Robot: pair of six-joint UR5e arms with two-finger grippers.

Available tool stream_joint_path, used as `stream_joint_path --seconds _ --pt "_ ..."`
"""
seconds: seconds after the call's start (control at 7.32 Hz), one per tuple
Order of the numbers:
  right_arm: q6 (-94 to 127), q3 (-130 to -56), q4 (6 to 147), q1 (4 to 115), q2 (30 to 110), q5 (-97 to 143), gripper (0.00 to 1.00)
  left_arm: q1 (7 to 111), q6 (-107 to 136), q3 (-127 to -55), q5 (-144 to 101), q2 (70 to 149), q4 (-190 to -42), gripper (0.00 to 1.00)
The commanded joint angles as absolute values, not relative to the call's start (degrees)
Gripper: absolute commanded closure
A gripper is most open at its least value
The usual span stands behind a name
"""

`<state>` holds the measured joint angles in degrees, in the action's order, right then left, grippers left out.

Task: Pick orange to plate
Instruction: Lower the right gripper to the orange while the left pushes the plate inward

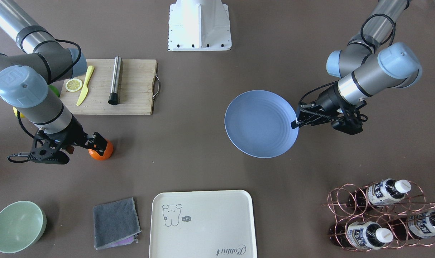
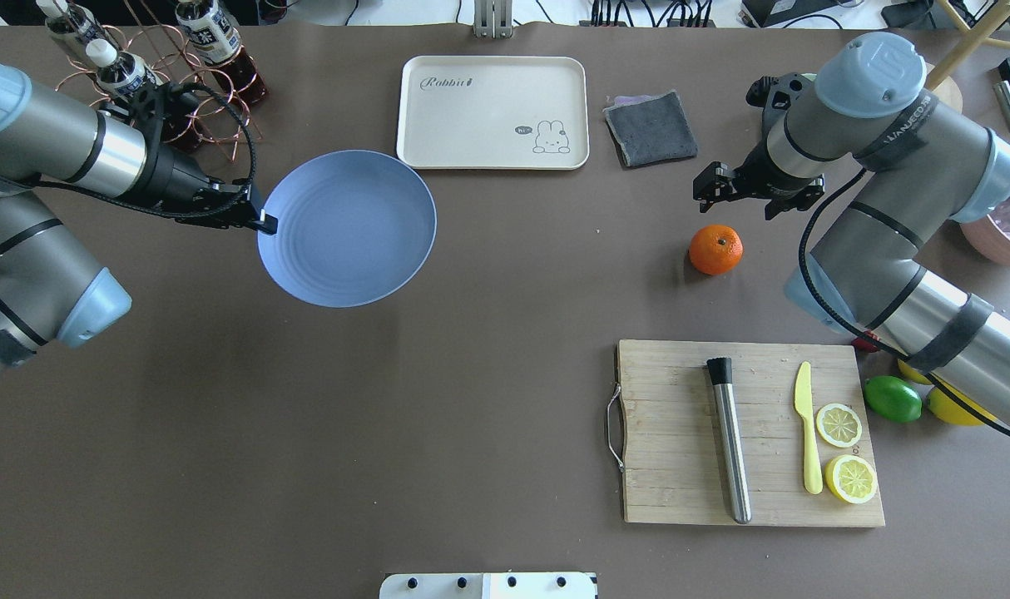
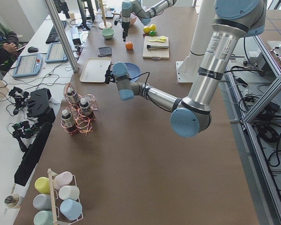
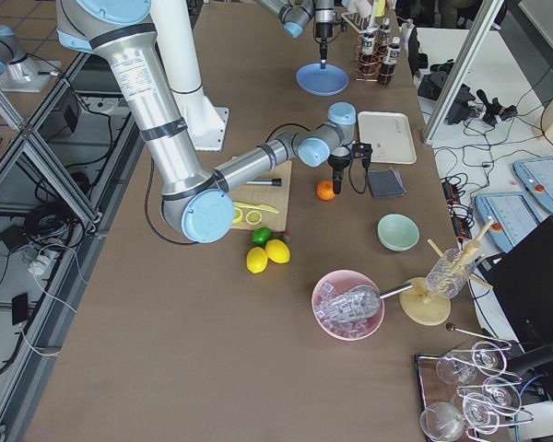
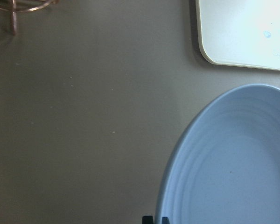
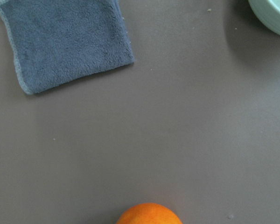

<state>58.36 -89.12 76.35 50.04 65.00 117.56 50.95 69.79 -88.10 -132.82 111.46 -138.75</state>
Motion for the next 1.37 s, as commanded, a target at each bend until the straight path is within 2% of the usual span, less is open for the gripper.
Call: stream_joint_path --seconds 0.0,0.41,0.96,1.09,1.23 --pt "58.5 -88.3 76.4 47.8 64.4 115.8 0.00 42.8 73.8 -93.7 -124.1 114.5 -130.9 1.00" --pt "58.4 -87.2 76.3 47.1 64.7 115.8 0.00 35.7 76.5 -94.0 -116.5 118.6 -127.2 1.00" --pt "58.5 -86.1 75.4 45.5 65.1 113.9 0.00 33.8 77.0 -93.8 -113.9 118.7 -127.2 1.00" --pt "58.8 -85.2 74.5 45.4 65.0 113.9 0.30 32.9 77.0 -93.7 -113.1 118.7 -127.2 1.00" --pt "58.4 -85.1 74.1 45.2 65.2 113.9 0.95 32.5 77.0 -93.3 -112.0 118.6 -127.2 1.00"
